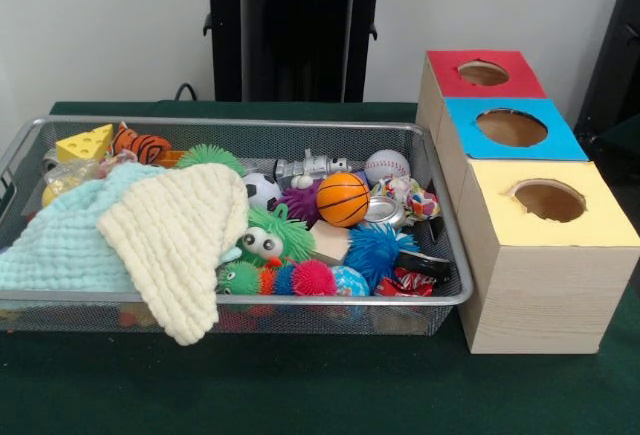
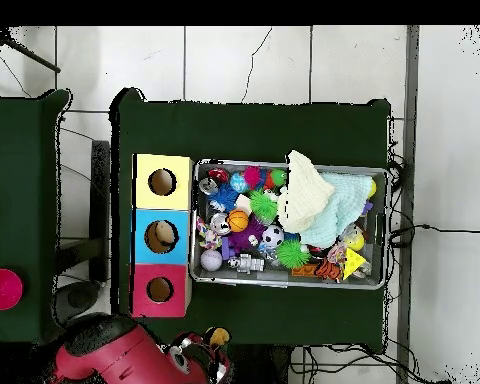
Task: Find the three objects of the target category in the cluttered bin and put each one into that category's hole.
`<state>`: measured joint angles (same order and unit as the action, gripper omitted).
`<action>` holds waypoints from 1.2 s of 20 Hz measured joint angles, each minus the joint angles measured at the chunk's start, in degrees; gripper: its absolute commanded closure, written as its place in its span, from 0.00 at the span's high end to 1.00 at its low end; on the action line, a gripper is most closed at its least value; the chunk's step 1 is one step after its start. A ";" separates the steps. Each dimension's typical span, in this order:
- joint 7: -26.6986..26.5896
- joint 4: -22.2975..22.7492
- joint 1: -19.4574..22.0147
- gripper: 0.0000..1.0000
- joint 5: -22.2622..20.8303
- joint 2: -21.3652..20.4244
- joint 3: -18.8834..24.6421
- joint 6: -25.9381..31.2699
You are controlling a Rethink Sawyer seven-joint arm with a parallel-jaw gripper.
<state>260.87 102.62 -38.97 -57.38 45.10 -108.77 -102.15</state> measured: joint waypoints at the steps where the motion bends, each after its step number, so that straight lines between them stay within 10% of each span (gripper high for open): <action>1: 0.00 0.32 0.04 0.00 0.08 0.20 -0.21 -0.18; 24: 0.00 3.06 1.18 0.00 1.77 3.33 -6.96 -2.96</action>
<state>260.87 105.68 -37.80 -55.60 48.43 -115.73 -105.12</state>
